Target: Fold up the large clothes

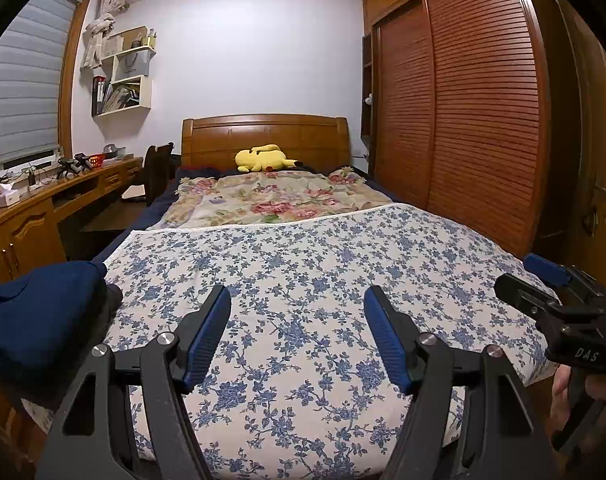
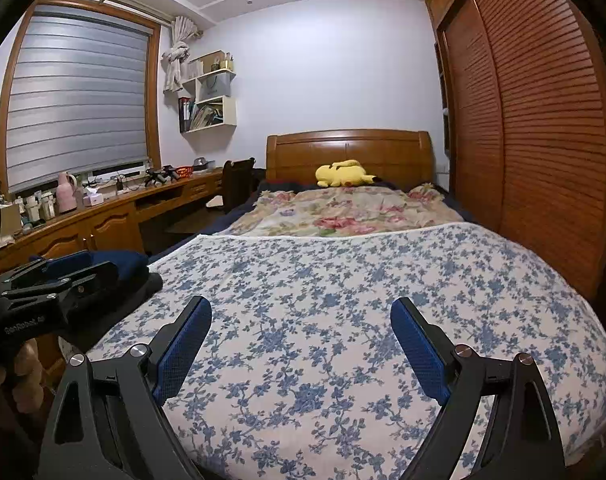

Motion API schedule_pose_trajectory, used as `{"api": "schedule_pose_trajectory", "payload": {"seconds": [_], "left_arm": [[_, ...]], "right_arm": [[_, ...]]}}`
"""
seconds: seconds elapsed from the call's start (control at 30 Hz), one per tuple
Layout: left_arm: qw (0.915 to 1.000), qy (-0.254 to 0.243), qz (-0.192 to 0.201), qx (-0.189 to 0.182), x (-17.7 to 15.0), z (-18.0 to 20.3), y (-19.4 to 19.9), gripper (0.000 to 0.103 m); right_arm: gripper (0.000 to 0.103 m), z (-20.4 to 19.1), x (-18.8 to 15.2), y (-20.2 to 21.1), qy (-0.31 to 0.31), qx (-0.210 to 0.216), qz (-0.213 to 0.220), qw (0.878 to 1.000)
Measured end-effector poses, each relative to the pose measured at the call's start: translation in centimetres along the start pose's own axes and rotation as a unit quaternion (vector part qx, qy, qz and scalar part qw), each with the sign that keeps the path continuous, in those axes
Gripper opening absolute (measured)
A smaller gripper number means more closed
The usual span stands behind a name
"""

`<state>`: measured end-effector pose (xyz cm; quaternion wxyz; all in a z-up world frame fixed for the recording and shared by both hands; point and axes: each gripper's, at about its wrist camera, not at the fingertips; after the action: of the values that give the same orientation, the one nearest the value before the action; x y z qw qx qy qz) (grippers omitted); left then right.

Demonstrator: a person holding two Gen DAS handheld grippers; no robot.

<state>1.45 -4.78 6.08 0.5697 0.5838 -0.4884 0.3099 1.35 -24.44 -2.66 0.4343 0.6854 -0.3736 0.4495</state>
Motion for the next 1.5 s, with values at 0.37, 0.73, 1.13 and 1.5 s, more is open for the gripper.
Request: {"api": "schedule_pose_trajectory", "payload": {"seconds": [0.37,0.73,1.13,1.5], "left_arm": [[1.0,0.007,-0.006,0.002,-0.64,-0.49,-0.44,0.07],[0.9999,0.007,-0.007,0.006,-0.69,-0.48,-0.57,0.07],[0.9999,0.005,-0.007,0.008,-0.81,-0.49,-0.62,0.07],[0.9999,0.005,-0.005,0.008,-0.81,-0.49,-0.4,0.071]], "right_arm": [[0.092,0.2,-0.05,-0.16,0.001,0.0,-0.003,1.0],[0.092,0.59,0.17,-0.35,0.0,0.001,-0.002,1.0],[0.092,0.69,0.12,-0.44,0.0,0.002,-0.002,1.0],[0.092,0.8,0.13,-0.49,0.003,0.002,-0.001,1.0]]}}
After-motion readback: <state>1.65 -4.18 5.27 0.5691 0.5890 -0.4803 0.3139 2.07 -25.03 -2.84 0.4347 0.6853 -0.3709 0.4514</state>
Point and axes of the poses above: each gripper's, at about its wrist camera, not at the fingertips, and y roughly against the way its jaws point, z to its right, x to its top, and after that the axes turned 12 degrees about -y, right-handed
